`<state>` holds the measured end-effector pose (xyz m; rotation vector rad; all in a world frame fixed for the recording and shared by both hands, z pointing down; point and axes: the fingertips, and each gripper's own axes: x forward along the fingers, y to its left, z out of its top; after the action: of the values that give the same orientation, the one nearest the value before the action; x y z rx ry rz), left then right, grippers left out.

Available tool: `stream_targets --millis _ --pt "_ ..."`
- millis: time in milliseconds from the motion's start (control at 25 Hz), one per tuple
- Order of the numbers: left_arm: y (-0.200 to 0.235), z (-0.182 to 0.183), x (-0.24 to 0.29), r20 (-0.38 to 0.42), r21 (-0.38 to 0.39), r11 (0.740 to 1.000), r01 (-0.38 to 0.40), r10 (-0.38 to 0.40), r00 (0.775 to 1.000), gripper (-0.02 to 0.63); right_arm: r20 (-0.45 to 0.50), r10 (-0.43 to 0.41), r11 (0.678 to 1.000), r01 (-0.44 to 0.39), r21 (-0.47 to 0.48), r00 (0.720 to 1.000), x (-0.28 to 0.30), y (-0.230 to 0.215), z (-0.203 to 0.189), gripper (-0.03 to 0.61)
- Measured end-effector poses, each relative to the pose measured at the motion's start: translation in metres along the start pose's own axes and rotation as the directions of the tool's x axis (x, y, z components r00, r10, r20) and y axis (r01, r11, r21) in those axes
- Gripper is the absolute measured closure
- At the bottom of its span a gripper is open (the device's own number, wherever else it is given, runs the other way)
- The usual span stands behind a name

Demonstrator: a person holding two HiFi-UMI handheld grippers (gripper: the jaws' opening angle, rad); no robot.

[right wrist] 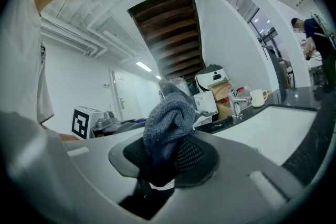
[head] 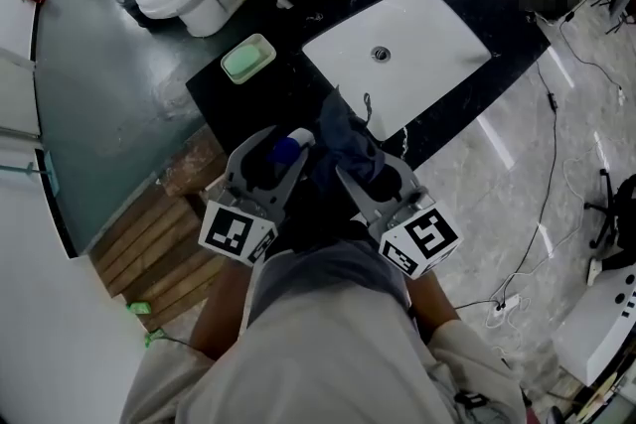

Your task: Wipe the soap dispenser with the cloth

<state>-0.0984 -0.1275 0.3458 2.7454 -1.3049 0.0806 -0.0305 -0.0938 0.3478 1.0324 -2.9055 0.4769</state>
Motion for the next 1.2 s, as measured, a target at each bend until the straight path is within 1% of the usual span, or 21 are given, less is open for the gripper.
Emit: stream_targets --millis 80,120,160,360,480,680,880,1000,1200 --pt "0.002 0.000 -0.001 0.008 0.001 1.000 -0.008 0.008 1.000 0.441 -0.003 0.000 1.000 0.000 0.002 1.000 0.000 0.000 -0.002 0.483" --pt "0.002 0.001 -0.001 0.011 0.001 1.000 -0.008 0.008 1.000 0.467 -0.005 0.000 1.000 0.000 0.003 1.000 0.000 0.000 -0.003 0.483" --pt "0.002 0.001 -0.002 0.014 0.000 1.000 -0.009 0.009 1.000 0.520 -0.007 -0.001 1.000 0.001 0.004 1.000 0.001 0.000 -0.004 0.483" --pt "0.011 0.000 -0.005 0.025 -0.046 0.998 -0.036 0.037 0.999 0.525 -0.014 0.002 1.000 -0.002 -0.002 1.000 0.003 -0.002 -0.005 0.483" --pt "0.016 0.001 -0.008 0.032 -0.072 0.996 -0.052 0.054 0.998 0.526 -0.024 0.019 1.000 -0.019 -0.022 1.000 0.008 -0.001 -0.005 0.483" --pt "0.017 0.001 -0.009 0.035 -0.079 0.995 -0.057 0.060 0.998 0.526 -0.051 0.065 0.996 -0.068 -0.051 0.997 0.026 0.006 -0.009 0.485" --pt "0.019 0.002 -0.013 0.055 -0.088 0.994 -0.058 0.063 0.996 0.525 -0.102 0.130 0.984 -0.141 -0.109 0.986 0.046 0.017 -0.018 0.485" --pt "0.020 0.001 -0.013 0.063 -0.088 0.995 -0.056 0.062 0.996 0.525 -0.120 0.146 0.980 -0.160 -0.115 0.982 0.056 0.019 -0.025 0.485" --pt "0.025 0.003 -0.016 0.071 -0.109 0.992 -0.070 0.078 0.994 0.525 -0.121 0.164 0.978 -0.177 -0.111 0.979 0.061 0.020 -0.026 0.485"
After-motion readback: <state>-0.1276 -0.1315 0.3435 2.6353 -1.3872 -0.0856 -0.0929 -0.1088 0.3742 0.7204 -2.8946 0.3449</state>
